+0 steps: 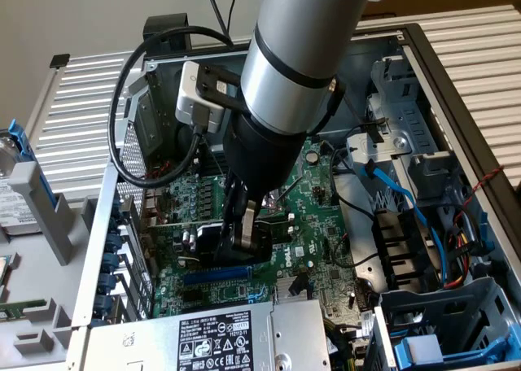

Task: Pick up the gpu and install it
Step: 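Insert the gpu into the slot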

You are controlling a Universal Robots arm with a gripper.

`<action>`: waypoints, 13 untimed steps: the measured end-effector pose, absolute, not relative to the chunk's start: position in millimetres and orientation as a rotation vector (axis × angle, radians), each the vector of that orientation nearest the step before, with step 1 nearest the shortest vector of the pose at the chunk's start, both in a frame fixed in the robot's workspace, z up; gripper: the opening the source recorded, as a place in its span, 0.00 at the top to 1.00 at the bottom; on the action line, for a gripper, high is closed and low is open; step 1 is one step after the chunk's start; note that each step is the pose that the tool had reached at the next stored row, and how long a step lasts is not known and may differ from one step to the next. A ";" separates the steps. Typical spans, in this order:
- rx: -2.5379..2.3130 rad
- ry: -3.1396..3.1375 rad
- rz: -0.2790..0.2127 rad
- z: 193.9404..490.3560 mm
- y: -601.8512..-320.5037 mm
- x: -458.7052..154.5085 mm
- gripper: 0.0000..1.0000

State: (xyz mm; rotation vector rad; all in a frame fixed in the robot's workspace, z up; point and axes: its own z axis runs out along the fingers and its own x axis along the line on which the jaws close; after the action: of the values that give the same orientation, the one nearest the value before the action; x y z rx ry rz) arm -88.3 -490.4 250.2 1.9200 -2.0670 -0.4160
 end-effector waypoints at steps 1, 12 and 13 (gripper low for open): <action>1.929 -2.058 -0.414 250.2 -490.4 -88.3 0.71; 1.937 -2.060 -0.401 251.5 -489.9 -88.2 0.71; 1.941 -2.064 -0.395 251.7 -489.7 -88.2 0.71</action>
State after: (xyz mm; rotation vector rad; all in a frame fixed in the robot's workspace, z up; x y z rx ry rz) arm -88.2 -489.7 251.7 1.9406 -2.0643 -0.3952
